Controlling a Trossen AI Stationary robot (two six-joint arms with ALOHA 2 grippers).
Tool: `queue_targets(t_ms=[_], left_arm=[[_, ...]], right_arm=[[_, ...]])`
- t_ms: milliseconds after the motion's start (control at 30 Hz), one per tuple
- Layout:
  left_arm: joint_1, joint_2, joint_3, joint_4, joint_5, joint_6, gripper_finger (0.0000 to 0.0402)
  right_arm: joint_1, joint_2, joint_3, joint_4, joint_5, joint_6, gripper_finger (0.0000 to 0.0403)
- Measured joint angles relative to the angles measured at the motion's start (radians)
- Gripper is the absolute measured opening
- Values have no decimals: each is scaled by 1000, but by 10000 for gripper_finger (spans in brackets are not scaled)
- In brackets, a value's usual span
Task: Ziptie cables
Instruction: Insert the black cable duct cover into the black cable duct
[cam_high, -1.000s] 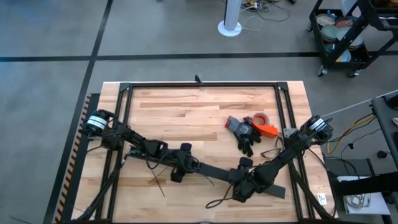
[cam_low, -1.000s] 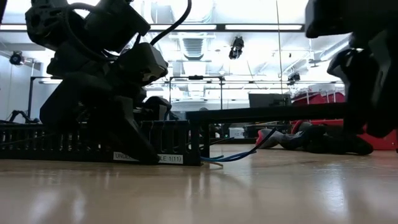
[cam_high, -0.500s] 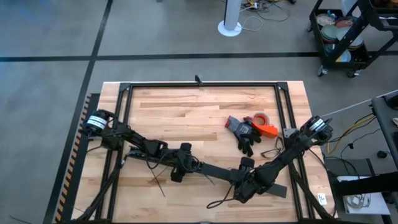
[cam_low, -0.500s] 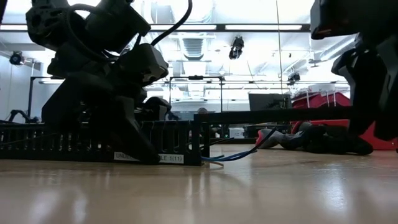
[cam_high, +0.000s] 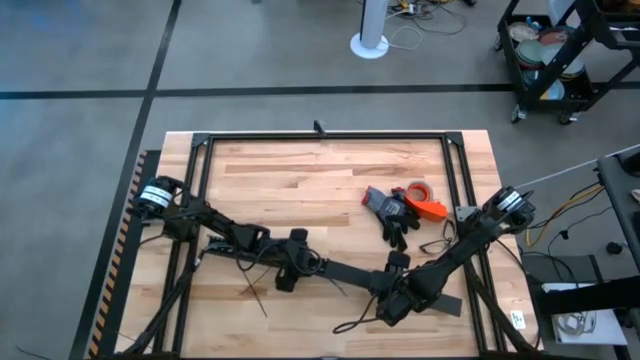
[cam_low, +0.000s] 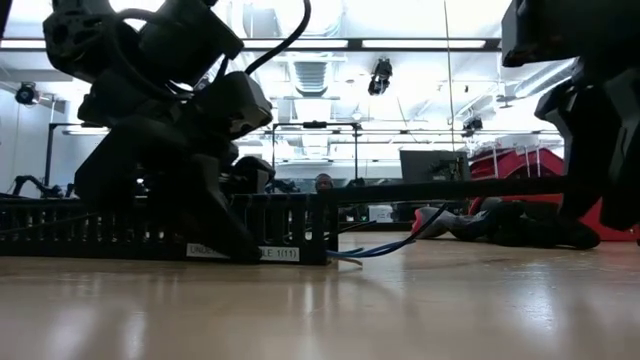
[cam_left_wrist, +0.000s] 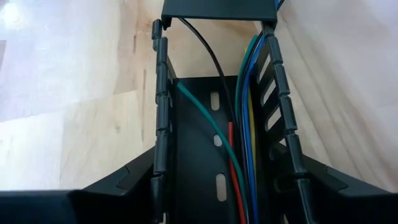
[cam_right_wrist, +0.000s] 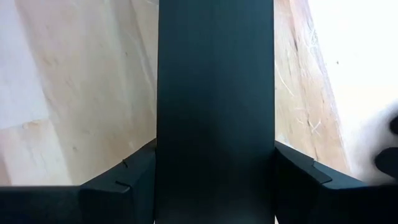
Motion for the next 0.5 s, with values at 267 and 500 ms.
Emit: queue_targets(t_ms=[267,500], left_arm=[[0,0,0,0,-1,2,238],[0,0,0,1,-1,6,235]], right_arm=[[-1,2,-1,2,7,36,213],[0,2,-1,-2,14,64,213]])
